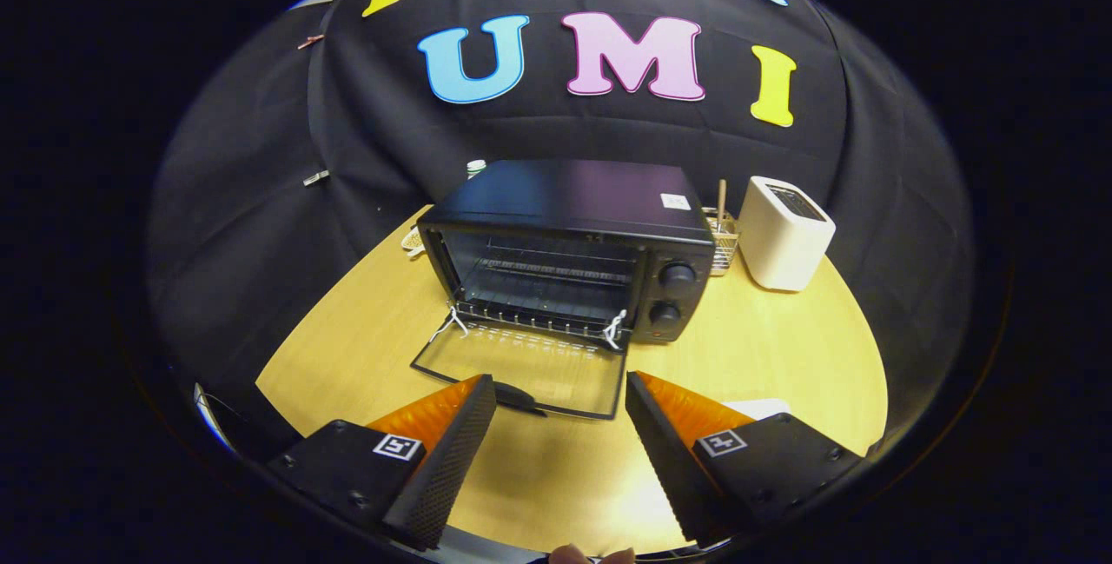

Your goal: Open the toaster oven, put the food inside, and close the toaster oven door.

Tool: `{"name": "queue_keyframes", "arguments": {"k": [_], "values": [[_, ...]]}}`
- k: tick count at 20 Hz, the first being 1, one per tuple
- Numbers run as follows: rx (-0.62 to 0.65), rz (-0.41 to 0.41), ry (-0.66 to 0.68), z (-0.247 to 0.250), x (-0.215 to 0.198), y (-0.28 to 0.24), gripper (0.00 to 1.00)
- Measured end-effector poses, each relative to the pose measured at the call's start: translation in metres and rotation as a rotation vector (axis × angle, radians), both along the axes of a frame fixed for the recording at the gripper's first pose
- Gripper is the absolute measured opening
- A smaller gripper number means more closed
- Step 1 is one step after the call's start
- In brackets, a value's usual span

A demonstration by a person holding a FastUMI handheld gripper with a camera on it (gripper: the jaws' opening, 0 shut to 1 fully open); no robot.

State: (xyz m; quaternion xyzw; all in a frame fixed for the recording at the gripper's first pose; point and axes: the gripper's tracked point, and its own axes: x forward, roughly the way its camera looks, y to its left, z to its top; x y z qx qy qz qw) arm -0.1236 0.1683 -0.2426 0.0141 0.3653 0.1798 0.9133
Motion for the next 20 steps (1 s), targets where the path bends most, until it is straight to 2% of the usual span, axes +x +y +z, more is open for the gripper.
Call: {"name": "queue_keyframes", "arguments": {"k": [5,12,16,18,20], "values": [[0.009,0.006,0.173,-0.021,-0.009,-0.079,1.00],[-0.096,-0.030,0.484,-0.108,-0.021,-0.195,0.99],[-0.092,-0.066,0.608,-0.156,-0.011,-0.231,0.99],[-0.091,-0.060,0.651,-0.175,-0.007,-0.239,0.98],[-0.101,-0.054,0.696,-0.191,-0.006,-0.243,0.87]]}}
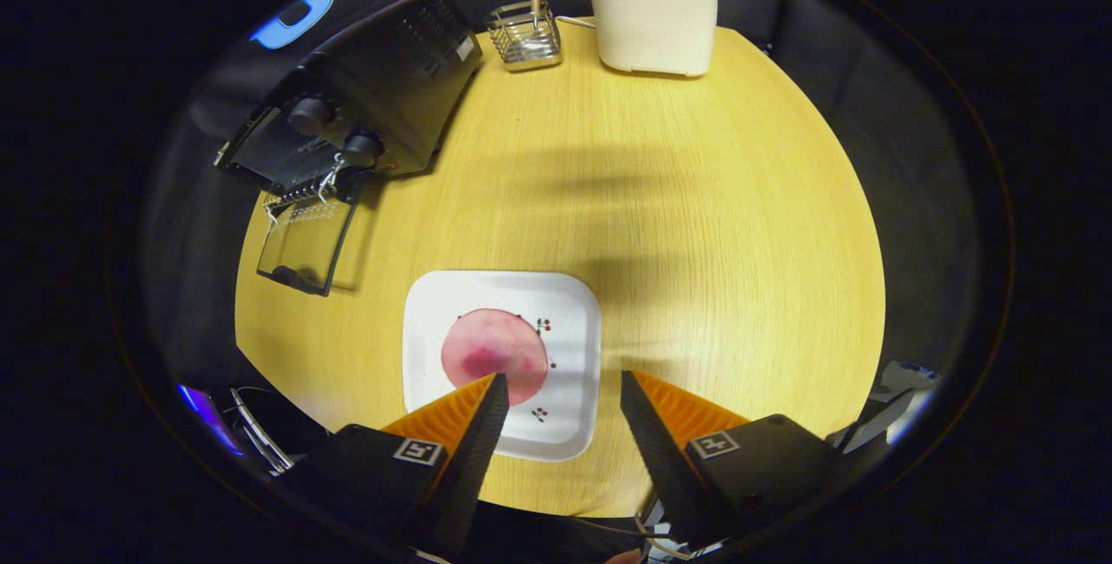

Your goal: Open the toaster oven, put the food inside, and close the toaster oven door.

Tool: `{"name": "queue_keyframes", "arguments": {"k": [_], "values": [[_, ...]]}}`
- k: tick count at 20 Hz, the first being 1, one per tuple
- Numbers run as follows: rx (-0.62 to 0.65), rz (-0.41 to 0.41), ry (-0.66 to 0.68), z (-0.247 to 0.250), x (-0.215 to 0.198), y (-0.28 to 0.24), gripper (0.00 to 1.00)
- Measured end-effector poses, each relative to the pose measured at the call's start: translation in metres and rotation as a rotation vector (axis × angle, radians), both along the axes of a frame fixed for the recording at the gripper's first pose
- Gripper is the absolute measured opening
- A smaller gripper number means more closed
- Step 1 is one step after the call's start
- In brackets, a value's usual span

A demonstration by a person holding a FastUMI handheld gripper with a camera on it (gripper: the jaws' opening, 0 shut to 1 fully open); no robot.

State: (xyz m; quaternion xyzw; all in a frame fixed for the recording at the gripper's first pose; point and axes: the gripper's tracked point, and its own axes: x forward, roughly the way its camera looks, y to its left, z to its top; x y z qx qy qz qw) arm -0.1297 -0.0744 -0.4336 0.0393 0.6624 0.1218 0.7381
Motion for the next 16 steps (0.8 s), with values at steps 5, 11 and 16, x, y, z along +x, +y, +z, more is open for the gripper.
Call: {"name": "queue_keyframes", "arguments": {"k": [5,11,16], "values": [[-0.045,0.057,0.048,-0.023,-0.002,-0.006,0.49],[0.042,0.059,0.038,-0.029,0.005,-0.006,0.10],[0.258,-0.120,0.089,-0.019,0.002,-0.003,0.05]]}}
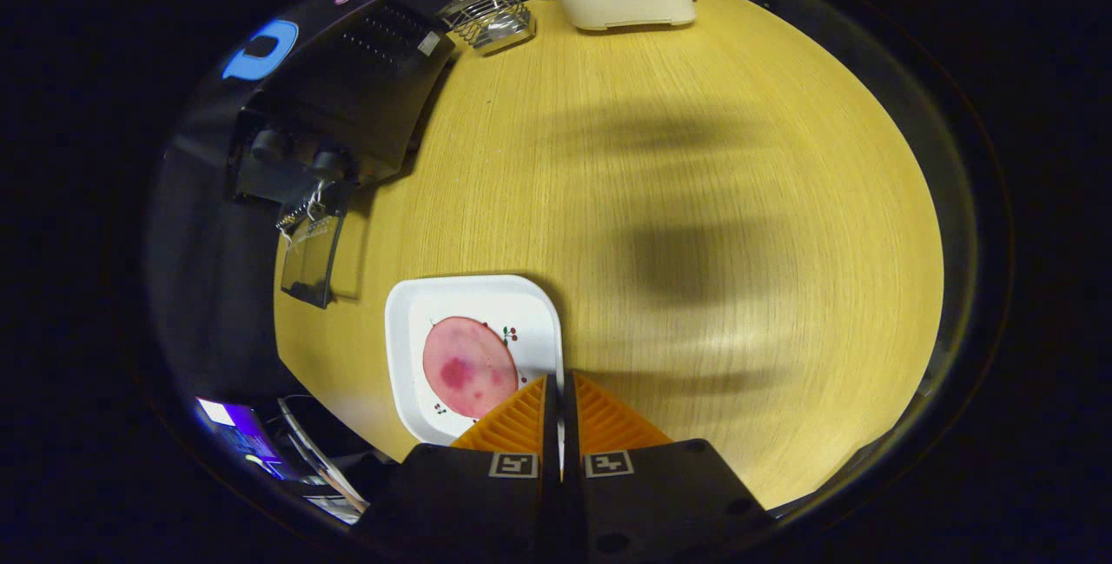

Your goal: Open the toaster oven, put the food inside, and close the toaster oven door.

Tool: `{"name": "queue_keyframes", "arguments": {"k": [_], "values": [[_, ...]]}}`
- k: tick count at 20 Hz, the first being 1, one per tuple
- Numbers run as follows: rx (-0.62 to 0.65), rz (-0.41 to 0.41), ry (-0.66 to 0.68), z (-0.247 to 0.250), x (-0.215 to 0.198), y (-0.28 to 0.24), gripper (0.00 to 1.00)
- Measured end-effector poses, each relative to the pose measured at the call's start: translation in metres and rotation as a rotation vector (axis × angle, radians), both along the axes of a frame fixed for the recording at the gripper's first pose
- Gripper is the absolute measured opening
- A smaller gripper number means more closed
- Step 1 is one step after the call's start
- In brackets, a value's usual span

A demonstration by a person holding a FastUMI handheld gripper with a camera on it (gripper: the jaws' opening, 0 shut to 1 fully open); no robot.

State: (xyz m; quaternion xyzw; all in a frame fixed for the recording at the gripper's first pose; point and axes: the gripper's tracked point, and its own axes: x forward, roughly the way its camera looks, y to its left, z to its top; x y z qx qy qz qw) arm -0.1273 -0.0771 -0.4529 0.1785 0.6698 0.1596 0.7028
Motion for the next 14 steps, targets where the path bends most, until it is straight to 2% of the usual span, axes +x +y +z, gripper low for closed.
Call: {"name": "queue_keyframes", "arguments": {"k": [2,6,14], "values": [[0.083,-0.075,0.003,0.010,-0.001,-0.001,0.05],[0.172,-0.202,0.013,0.029,-0.004,0.002,0.05],[0.271,-0.301,-0.030,0.091,-0.024,0.057,0.05]]}}
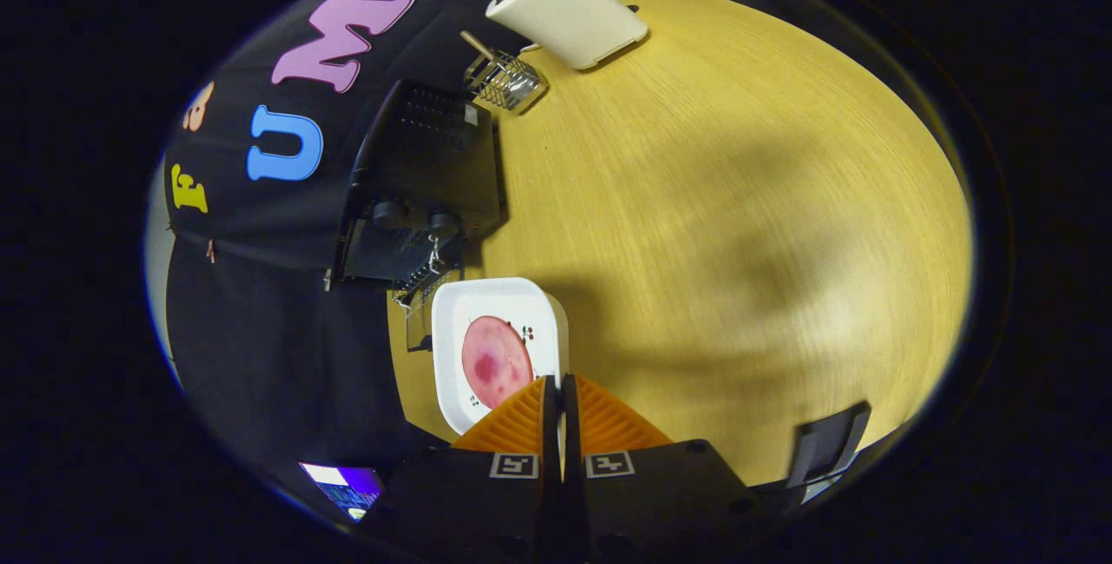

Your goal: Open the toaster oven, put the food inside, and close the toaster oven door.

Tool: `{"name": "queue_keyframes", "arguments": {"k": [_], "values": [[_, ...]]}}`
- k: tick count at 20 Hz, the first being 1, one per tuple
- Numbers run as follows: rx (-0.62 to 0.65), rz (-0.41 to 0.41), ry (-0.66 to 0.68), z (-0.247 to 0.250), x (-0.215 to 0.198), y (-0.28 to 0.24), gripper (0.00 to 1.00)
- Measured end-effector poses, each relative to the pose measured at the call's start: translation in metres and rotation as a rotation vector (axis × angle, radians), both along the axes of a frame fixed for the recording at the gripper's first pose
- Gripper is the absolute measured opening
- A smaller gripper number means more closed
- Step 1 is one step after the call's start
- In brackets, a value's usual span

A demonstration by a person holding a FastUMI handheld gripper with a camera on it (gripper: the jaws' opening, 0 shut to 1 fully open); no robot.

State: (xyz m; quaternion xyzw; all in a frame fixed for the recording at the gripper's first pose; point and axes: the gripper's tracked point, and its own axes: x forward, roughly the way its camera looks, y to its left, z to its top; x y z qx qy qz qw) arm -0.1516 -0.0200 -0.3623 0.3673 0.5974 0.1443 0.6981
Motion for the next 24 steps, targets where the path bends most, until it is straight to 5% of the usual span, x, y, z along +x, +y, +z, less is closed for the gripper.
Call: {"name": "queue_keyframes", "arguments": {"k": [8,15,24], "values": [[0.071,-0.136,0.011,0.050,-0.028,0.104,0.05],[0.049,-0.319,0.047,0.044,-0.016,0.185,0.05],[0.019,-0.719,0.087,0.021,0.074,0.258,0.05]]}}
